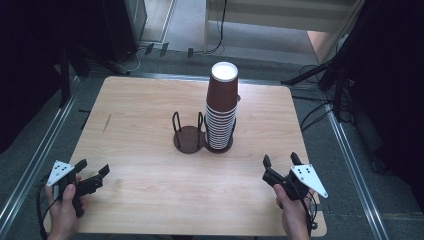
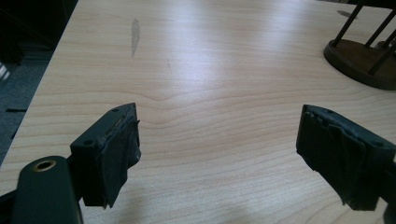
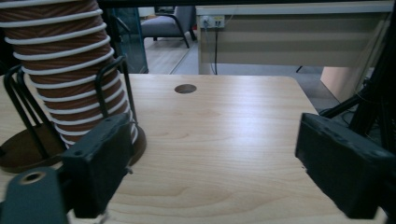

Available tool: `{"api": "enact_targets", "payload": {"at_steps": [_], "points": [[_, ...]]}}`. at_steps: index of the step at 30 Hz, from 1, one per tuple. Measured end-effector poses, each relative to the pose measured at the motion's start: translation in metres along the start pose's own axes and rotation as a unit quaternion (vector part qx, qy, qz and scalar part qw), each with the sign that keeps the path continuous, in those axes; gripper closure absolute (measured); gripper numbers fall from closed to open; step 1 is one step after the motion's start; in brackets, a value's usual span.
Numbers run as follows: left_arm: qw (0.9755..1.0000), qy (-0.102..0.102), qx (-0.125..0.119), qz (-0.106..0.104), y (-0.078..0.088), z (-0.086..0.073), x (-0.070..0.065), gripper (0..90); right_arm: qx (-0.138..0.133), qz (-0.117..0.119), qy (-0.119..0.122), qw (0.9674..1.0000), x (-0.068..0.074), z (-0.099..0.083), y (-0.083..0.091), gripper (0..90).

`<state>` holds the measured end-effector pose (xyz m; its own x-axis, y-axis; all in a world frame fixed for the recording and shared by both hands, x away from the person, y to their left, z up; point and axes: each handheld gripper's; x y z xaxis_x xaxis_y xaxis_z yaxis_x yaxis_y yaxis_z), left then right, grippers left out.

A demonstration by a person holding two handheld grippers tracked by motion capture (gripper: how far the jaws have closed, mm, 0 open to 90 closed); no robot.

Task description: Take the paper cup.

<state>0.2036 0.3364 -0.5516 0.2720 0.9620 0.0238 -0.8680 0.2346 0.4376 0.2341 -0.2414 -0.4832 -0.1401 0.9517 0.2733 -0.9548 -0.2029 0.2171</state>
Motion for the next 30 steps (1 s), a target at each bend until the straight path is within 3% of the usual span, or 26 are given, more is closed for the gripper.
{"api": "enact_targets", "payload": {"at_steps": [3, 30], "points": [[1.0, -0.002, 0.003, 0.0, -0.001, 0.0, 0.0, 14.2, 0.002, 0.023, -0.006, 0.9997, 0.01, 0.008, -0.004, 4.2], [1.0, -0.004, 0.005, -0.007, -0.002, 0.001, 0.0, 14.4, -0.003, 0.058, 0.002, 0.9983, 0.072, 0.04, -0.034, 4.7]]}}
Point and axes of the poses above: each handheld gripper's, and its own axes: y roughly backward along the jaws, z roughly out of its top, x roughly to its left, and after that the axes turned 13 degrees about -y, right-handed
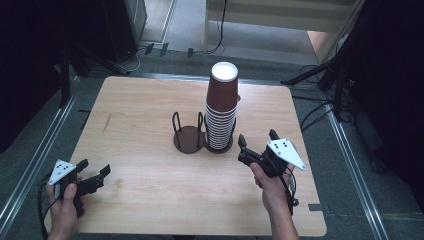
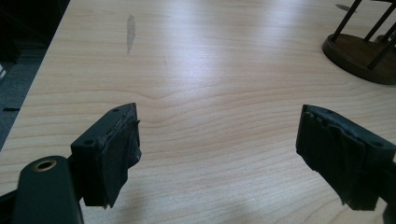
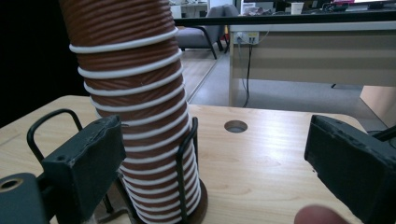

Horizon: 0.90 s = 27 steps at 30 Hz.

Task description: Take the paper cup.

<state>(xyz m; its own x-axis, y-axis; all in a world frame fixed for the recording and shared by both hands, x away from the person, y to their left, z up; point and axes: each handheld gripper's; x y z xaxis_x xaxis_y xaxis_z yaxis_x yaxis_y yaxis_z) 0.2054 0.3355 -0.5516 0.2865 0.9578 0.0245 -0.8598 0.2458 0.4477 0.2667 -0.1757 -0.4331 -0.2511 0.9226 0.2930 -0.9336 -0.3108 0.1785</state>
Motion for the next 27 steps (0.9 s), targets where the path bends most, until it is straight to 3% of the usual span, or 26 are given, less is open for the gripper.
{"api": "enact_targets", "payload": {"at_steps": [12, 16, 27], "points": [[1.0, -0.008, -0.001, -0.002, -0.001, 0.0, -0.001, 14.5, -0.004, 0.003, -0.003, 1.0, 0.02, 0.01, -0.019, 2.3], [1.0, -0.006, -0.001, -0.001, 0.0, 0.0, -0.001, 14.4, -0.016, 0.0, 0.011, 0.9998, 0.027, 0.012, -0.025, 2.2], [1.0, -0.007, -0.001, 0.0, 0.0, 0.0, -0.001, 14.4, -0.02, 0.004, 0.013, 0.9997, 0.044, 0.026, -0.041, 2.2]]}}
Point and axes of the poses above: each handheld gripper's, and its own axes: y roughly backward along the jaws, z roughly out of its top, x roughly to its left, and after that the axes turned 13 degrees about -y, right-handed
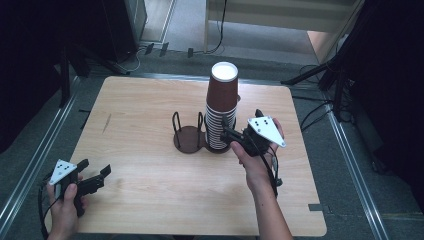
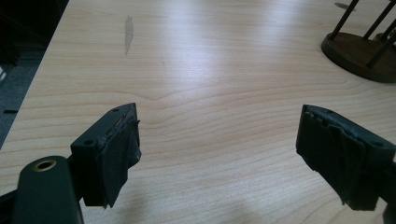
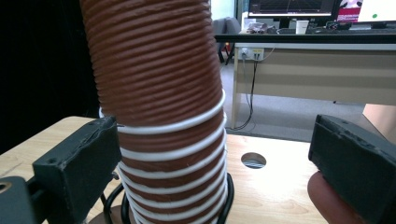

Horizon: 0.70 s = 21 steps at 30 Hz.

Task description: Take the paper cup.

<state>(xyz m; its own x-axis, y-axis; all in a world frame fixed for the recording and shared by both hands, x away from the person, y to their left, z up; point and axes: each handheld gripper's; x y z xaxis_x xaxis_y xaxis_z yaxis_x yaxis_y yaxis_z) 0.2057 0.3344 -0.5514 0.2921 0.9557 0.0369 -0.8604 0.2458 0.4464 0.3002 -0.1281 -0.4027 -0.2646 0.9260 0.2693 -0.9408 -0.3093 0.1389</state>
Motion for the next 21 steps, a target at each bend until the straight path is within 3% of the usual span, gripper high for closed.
{"api": "enact_targets", "payload": {"at_steps": [10, 18, 21], "points": [[0.9999, -0.009, 0.003, 0.007, 0.0, 0.0, -0.002, 14.3, 0.0, 0.003, -0.007, 1.0, 0.009, 0.007, -0.012, 2.1], [0.9983, -0.044, 0.012, 0.037, -0.001, 0.002, -0.011, 14.3, 0.0, 0.008, -0.012, 0.9999, 0.013, 0.014, -0.02, 1.8], [0.9981, -0.046, 0.012, 0.038, -0.001, 0.002, -0.011, 14.3, 0.003, 0.012, -0.011, 0.9999, 0.015, 0.017, -0.023, 1.3]]}}
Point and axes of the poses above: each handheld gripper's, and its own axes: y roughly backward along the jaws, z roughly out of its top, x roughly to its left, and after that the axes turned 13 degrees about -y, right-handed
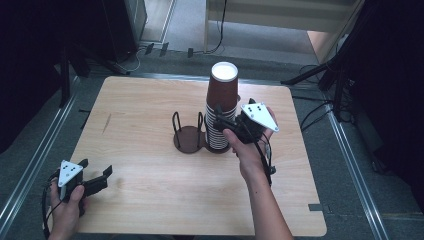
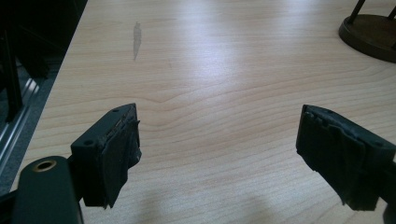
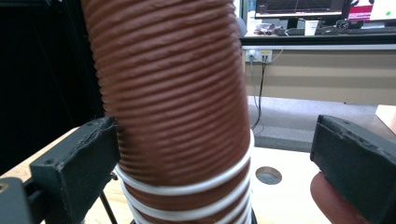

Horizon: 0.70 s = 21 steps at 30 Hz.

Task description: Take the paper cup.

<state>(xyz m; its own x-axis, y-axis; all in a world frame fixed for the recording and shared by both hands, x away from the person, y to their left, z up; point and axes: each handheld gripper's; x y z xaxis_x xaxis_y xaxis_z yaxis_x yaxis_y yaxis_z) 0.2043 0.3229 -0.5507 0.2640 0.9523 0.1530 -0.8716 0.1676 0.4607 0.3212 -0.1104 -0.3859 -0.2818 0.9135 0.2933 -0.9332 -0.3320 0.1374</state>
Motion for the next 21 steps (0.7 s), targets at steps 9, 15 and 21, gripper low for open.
{"api": "enact_targets", "payload": {"at_steps": [9, 15, 21], "points": [[1.0, 0.005, 0.0, -0.001, 0.0, 0.0, 0.001, 14.3, 0.005, 0.008, 0.0, 1.0, 0.011, 0.002, -0.013, 1.0], [1.0, 0.002, 0.001, 0.003, -0.001, 0.0, 0.0, 14.3, 0.011, 0.004, -0.002, 0.9999, 0.016, 0.001, -0.022, 0.9], [1.0, 0.0, 0.004, 0.005, -0.001, 0.001, -0.001, 14.3, 0.007, -0.005, 0.006, 0.9999, 0.021, 0.003, -0.03, 1.4]]}}
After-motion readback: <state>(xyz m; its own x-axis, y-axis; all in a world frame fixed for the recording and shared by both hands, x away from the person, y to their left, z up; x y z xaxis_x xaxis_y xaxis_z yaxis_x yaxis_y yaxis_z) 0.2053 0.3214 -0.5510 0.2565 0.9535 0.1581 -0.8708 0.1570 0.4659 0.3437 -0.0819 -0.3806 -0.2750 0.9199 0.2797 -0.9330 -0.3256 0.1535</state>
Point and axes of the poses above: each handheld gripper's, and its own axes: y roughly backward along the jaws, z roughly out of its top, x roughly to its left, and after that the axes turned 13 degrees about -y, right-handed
